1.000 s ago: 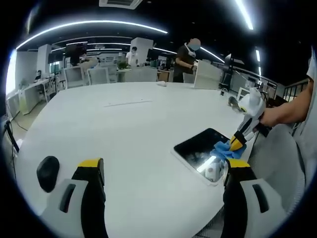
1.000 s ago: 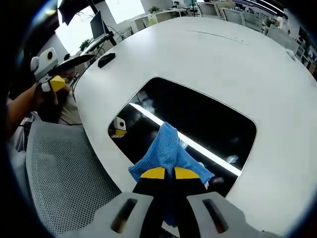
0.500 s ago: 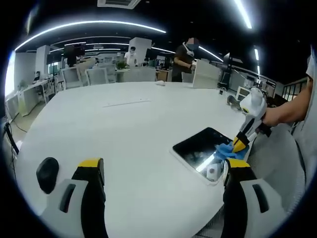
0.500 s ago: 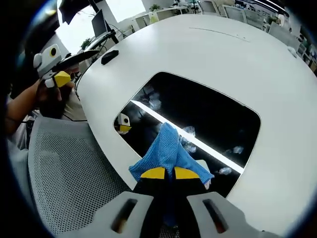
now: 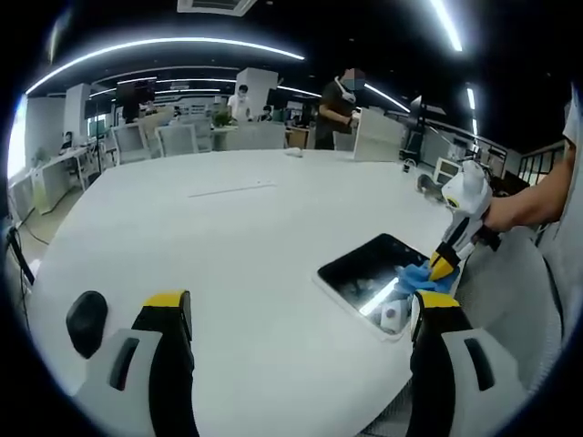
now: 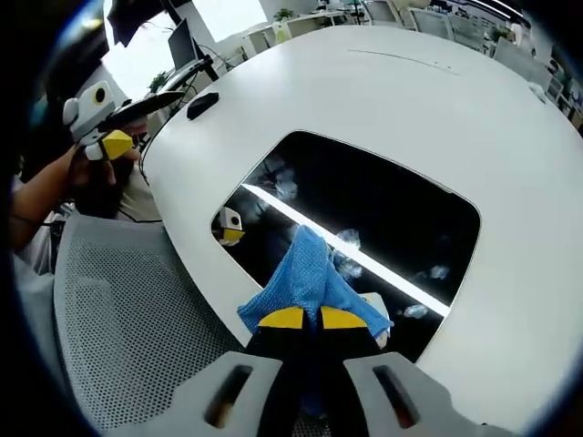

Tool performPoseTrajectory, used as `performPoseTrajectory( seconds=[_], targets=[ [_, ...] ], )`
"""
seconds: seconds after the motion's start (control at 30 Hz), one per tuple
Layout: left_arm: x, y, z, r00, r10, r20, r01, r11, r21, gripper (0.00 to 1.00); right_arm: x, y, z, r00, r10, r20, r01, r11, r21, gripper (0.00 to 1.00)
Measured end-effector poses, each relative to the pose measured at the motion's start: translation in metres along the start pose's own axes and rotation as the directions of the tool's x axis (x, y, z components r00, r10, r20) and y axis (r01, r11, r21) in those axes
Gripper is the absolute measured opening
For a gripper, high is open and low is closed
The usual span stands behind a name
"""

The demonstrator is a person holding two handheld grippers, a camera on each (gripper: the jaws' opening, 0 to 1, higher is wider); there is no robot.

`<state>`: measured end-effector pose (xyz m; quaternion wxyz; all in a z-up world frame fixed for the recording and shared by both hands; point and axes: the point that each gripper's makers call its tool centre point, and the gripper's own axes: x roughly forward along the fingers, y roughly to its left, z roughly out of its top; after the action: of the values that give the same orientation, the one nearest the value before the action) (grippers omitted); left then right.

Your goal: Wipe the mirror surface with the cleaning cloth until all visible marks leave the cleaned area.

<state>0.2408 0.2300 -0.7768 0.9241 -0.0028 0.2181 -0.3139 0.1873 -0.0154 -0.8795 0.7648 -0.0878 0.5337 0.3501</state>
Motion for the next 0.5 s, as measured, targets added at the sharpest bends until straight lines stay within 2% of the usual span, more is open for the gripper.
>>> performPoseTrajectory(
  seconds=[0.5],
  targets=[
    [0.0025,-0.0010,0.0001,1.000,0.000,0.009,0.000,1.000,-0.007,0.99,-0.0042,-0.0095,-0.0048,1.000,-0.008,0.005,0.008,1.000,0.017,0.00]
  ],
)
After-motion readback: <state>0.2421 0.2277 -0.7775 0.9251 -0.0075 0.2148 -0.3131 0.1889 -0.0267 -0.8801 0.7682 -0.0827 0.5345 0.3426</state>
